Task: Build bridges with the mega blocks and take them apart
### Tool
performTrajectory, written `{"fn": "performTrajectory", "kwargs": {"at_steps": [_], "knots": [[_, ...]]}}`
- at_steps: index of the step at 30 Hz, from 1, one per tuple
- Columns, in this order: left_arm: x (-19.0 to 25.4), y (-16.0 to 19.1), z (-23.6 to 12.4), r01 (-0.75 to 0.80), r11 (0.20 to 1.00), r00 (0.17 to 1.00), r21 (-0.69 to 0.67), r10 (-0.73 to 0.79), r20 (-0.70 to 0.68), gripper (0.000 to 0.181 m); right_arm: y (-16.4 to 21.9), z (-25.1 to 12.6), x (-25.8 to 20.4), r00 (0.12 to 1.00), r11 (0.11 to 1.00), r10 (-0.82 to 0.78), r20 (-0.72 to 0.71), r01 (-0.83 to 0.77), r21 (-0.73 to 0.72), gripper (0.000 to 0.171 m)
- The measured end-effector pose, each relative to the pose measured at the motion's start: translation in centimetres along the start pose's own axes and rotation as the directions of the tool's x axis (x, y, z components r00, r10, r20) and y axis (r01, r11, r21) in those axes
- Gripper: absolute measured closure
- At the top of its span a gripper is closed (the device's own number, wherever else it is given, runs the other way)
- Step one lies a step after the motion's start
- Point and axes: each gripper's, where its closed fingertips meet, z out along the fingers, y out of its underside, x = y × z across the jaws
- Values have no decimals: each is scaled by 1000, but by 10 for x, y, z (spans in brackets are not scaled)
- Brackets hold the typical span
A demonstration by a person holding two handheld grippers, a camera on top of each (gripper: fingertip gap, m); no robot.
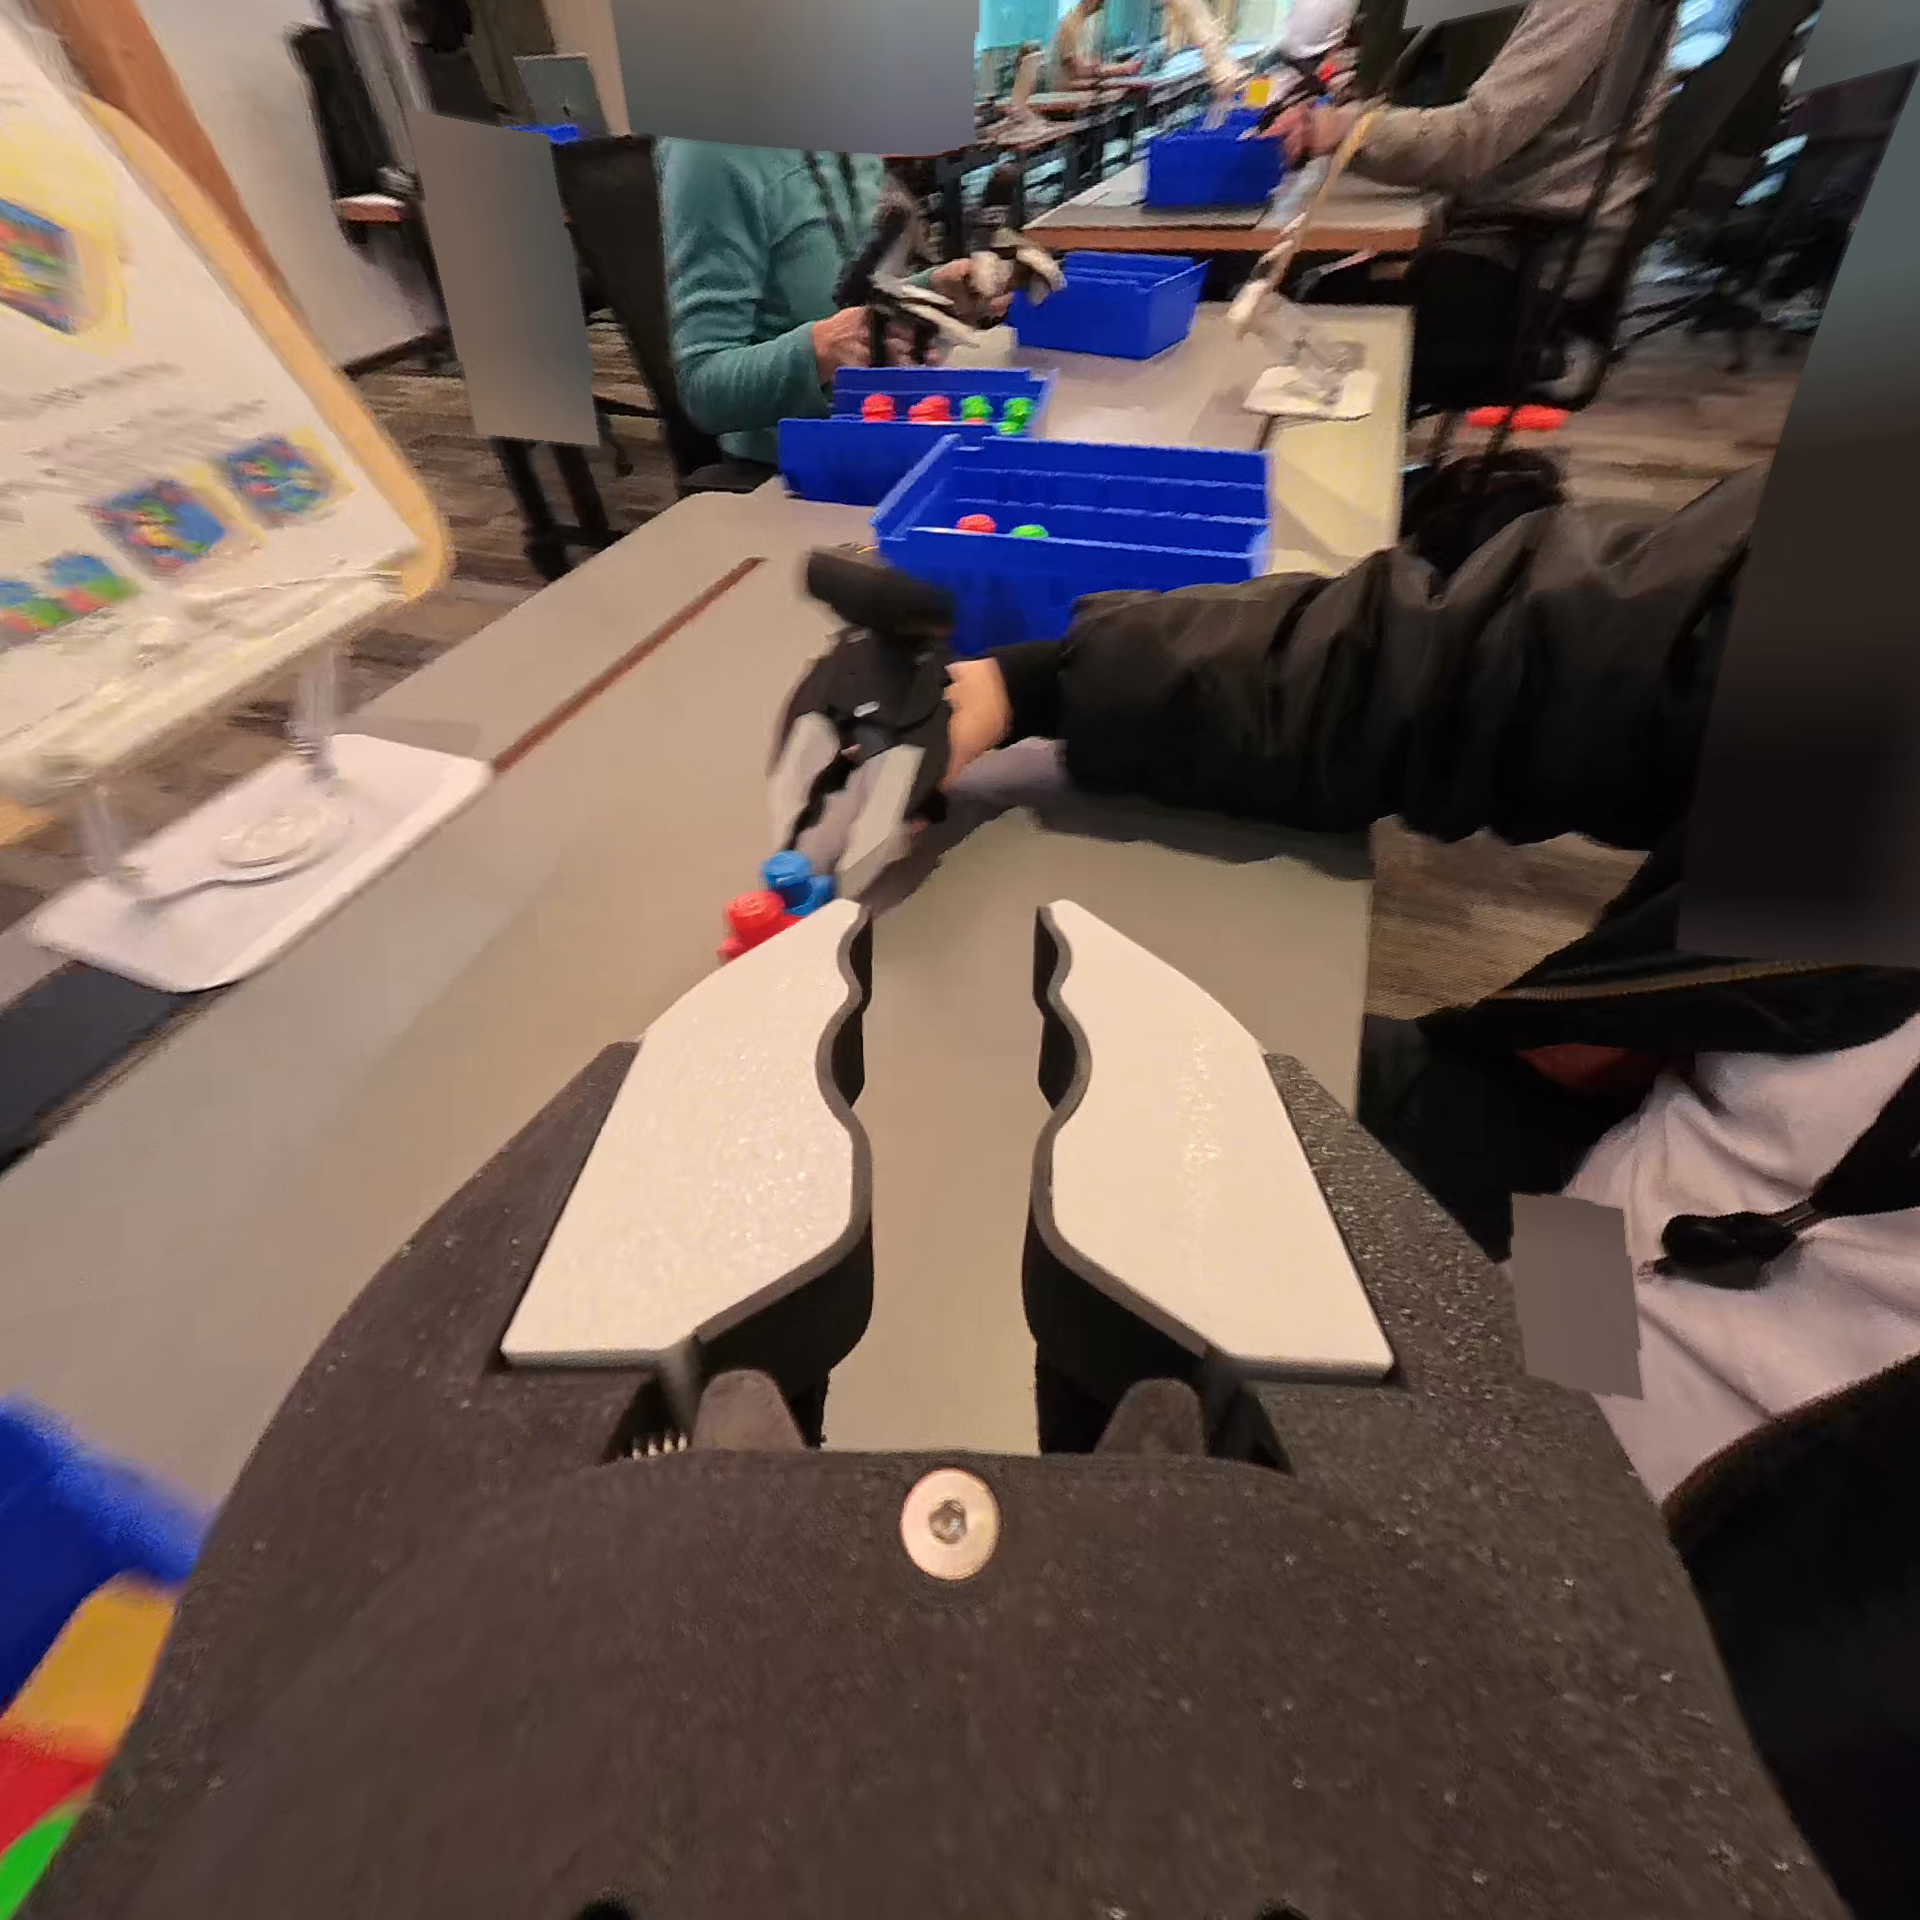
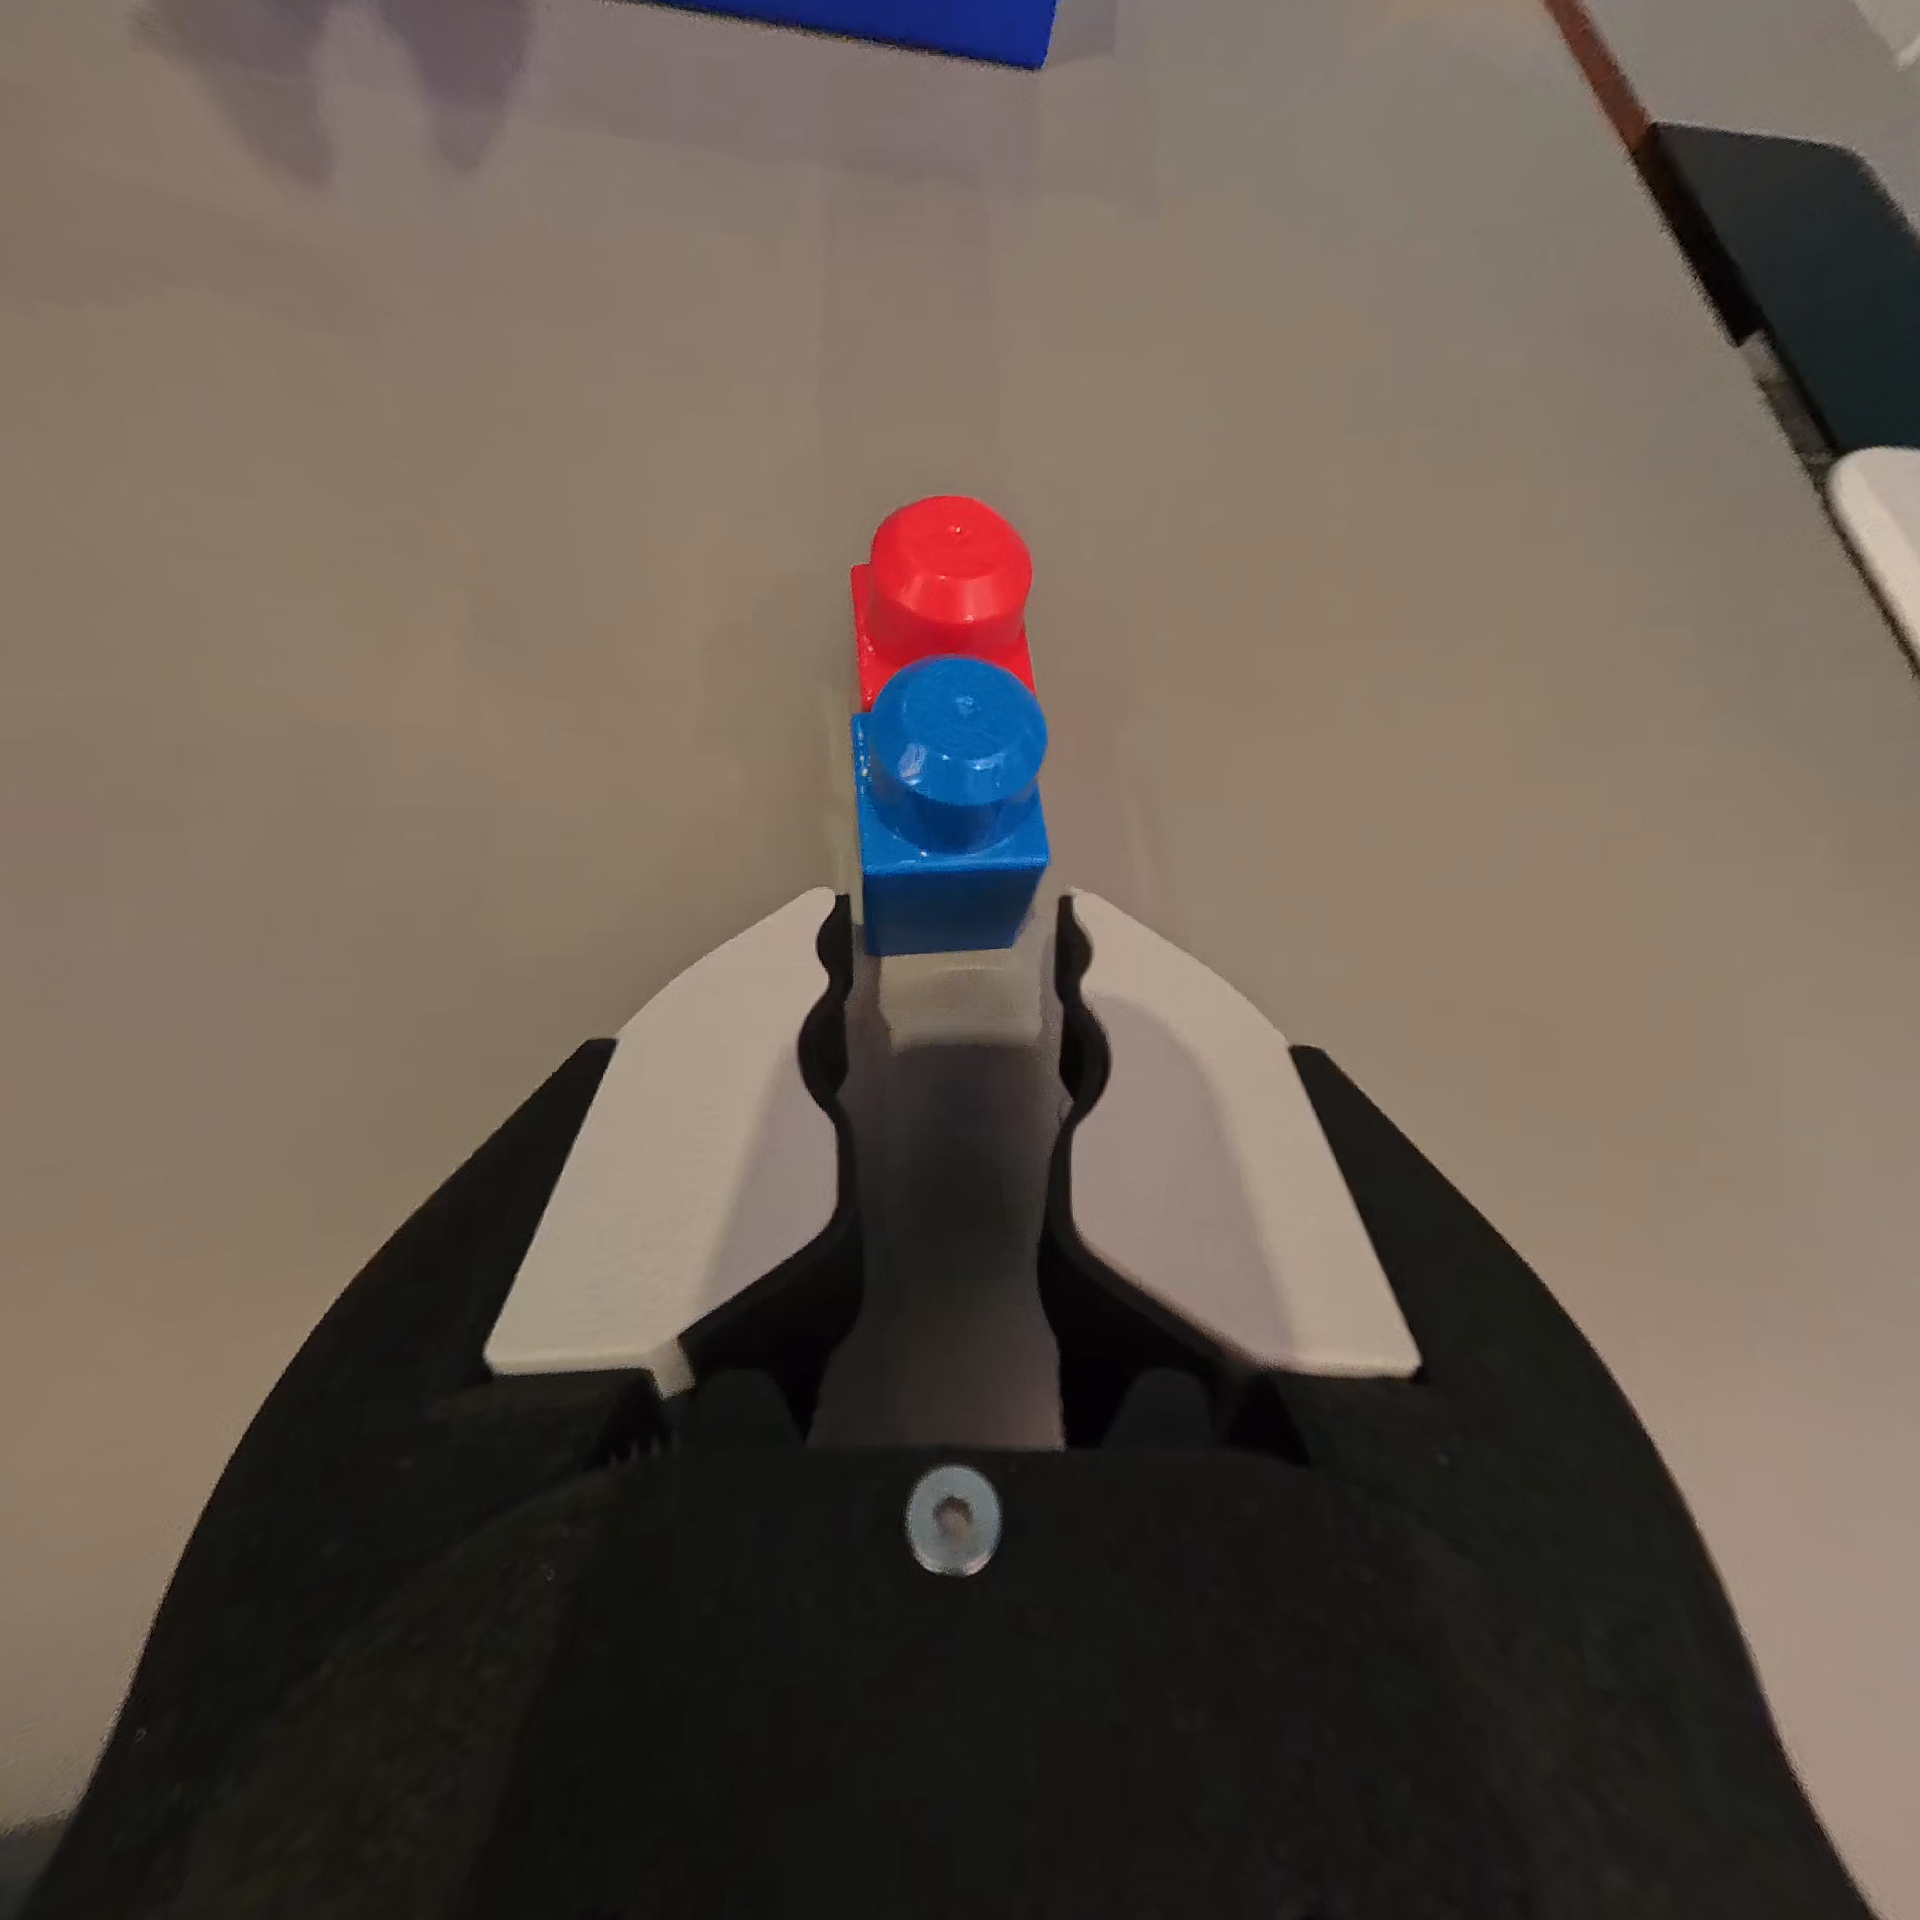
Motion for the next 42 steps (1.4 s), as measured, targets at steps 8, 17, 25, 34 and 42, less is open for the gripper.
{"fn": "performTrajectory", "kwargs": {"at_steps": [8, 17, 25, 34, 42], "knots": [[-41, -1, -116, -3, 1000, 953, 27, -5, 303, 147, -22, -56, 1, 985, 989, 16, -169, 9, 147, 128], [-102, 129, -198, 213, 918, 796, -334, 35, 604, 149, -113, -92, -32, 984, 942, 37, -172, 23, 334, 127], [-138, 185, -153, 89, 777, 860, -624, 257, 442, 152, -137, -65, -49, 990, 904, 118, -72, -77, 421, 128], [-159, 220, -120, 164, 732, 903, -661, 158, 399, 154, -123, -60, -51, 983, 908, 175, -53, -140, 396, 129], [-161, 225, -117, 210, 735, 896, -645, 119, 427, 148, -119, -55, -51, 985, 914, 169, -33, -144, 378, 131]]}}
